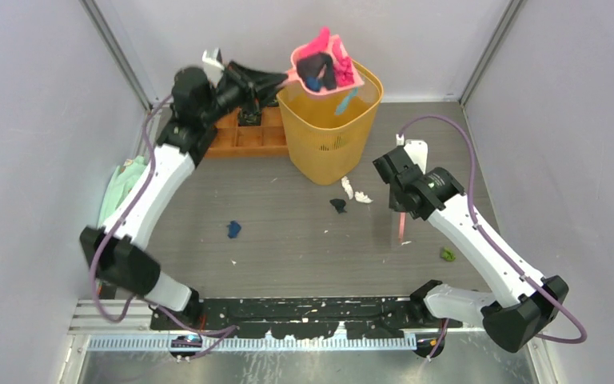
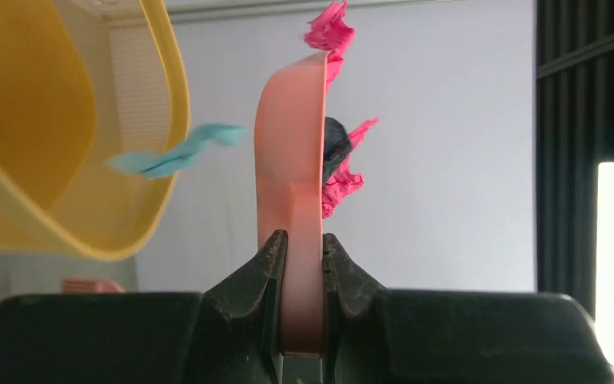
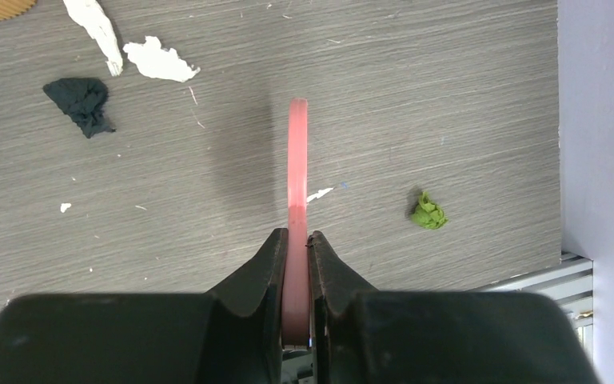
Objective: Sweep away the paper scraps from the table
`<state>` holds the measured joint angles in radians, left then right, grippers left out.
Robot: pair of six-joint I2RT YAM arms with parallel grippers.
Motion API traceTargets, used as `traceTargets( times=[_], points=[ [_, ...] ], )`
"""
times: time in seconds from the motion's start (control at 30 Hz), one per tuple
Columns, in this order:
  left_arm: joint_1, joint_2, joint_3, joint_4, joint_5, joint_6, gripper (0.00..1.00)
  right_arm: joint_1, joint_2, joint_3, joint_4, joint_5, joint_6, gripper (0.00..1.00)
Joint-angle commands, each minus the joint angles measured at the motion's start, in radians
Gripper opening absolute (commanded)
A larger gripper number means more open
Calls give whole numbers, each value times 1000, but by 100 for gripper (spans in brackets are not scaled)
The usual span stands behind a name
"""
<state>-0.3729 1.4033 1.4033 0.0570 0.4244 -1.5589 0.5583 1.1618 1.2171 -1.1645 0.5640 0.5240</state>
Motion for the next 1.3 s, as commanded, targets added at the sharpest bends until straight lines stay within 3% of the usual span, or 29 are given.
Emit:
traceTargets(
  times=[0.0, 0.2, 0.27, 0.3, 0.47, 0.67, 0.77, 0.97, 1.1, 1.27],
  points=[
    [55, 257, 365, -179, 174, 105, 1, -9, -48, 15, 4, -5, -19, 0],
    [63, 649, 1067, -760, 246, 462, 0, -17, -61, -2, 13, -17, -29, 1],
    [64, 723, 1239, -933, 191, 580, 0, -19, -65, -16, 20, -18, -31, 1],
    [68, 741, 1256, -977, 172, 619, 1, -22, -66, -24, 24, -20, -34, 0],
    [80, 734, 1235, -1097, 41, 814, 0, -33, -75, -60, 41, -35, -41, 0],
    [68, 703, 1239, -1108, 10, 928, 1, -43, -69, -69, 65, -54, -40, 1],
    [68, 662, 1214, -1038, 58, 931, 1, -43, -83, -56, 106, -64, -31, 0],
    [67, 456, 970, -658, 215, 797, 0, -47, -151, -4, 311, -75, 26, 1],
    [71, 400, 946, -630, 264, 764, 0, -59, -159, -24, 454, -104, 159, 1],
    [99, 250, 779, -611, 250, 735, 1, -111, -123, -195, 706, -223, 410, 1]
  ],
)
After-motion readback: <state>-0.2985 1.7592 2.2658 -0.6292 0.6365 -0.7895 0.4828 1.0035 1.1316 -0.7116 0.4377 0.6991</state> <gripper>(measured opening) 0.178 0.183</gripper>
